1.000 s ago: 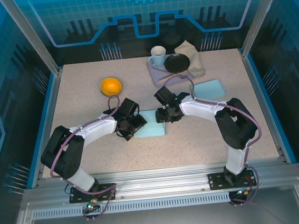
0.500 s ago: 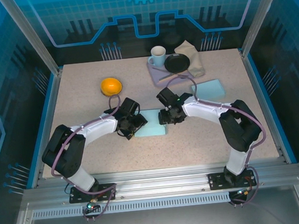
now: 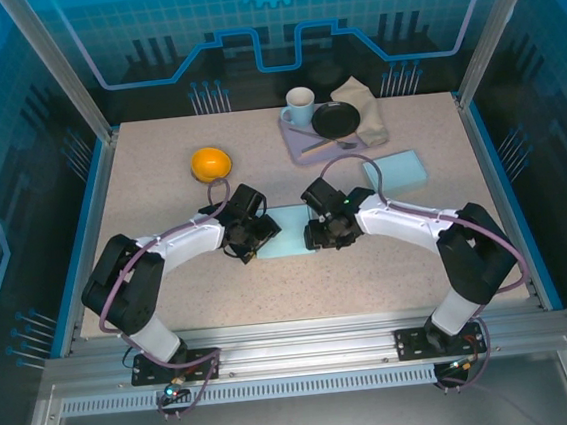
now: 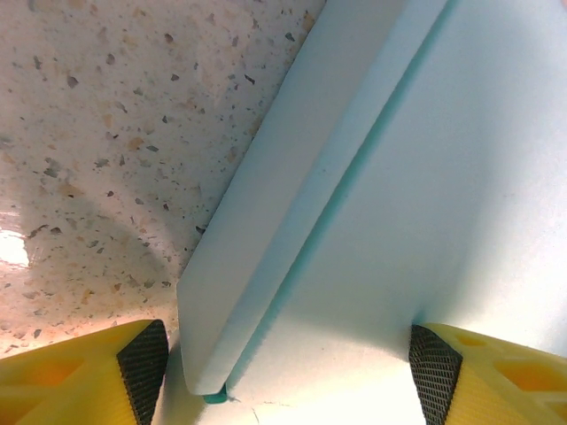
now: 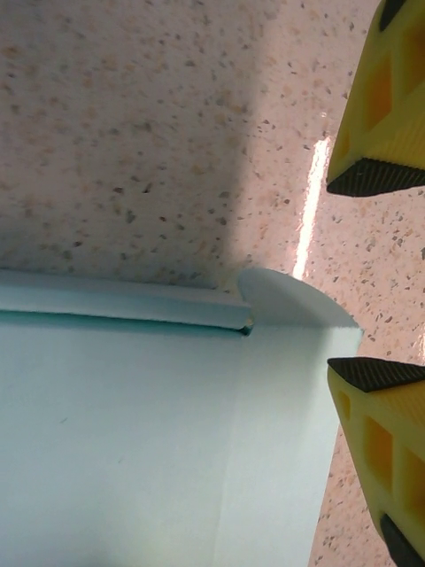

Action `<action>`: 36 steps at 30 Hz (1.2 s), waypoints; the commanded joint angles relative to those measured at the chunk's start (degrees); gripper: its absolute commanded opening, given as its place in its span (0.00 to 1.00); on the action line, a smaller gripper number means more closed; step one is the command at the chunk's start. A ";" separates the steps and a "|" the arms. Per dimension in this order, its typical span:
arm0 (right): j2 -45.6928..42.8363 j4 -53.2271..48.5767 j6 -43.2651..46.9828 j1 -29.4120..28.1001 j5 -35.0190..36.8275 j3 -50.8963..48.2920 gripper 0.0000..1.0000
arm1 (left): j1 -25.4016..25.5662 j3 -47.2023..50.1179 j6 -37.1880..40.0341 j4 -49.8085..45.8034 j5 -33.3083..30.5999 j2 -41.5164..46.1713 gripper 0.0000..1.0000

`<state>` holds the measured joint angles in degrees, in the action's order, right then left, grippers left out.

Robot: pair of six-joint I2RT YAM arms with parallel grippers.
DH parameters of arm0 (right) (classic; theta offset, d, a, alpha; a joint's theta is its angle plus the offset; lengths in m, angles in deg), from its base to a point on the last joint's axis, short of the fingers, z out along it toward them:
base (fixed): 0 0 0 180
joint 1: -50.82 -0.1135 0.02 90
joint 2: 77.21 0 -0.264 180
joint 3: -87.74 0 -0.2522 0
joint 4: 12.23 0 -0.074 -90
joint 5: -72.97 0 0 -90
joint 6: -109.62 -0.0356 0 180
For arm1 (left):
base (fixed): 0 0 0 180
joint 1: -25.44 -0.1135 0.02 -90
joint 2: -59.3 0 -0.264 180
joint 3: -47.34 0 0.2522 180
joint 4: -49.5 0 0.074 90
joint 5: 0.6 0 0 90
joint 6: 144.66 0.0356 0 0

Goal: Fold the paper box

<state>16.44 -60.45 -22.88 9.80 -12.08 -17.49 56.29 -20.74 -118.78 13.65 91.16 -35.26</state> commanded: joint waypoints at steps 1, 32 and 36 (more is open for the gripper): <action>-0.49 3.51 -1.62 -0.77 -3.31 -1.87 0.53 | -0.47 0.22 1.19 -3.23 -1.93 -2.25 0.75; 1.39 12.93 -4.51 -1.16 -10.11 -5.68 0.41 | -0.45 0.97 0.85 -2.89 -1.79 -2.29 0.75; 0.41 13.55 -4.04 -1.26 -9.18 -5.77 0.36 | -0.44 1.06 0.91 -2.99 -1.85 -2.25 0.75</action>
<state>17.31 -49.44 -26.60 9.43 -20.59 -22.69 56.27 -20.74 -118.78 13.72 91.16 -35.28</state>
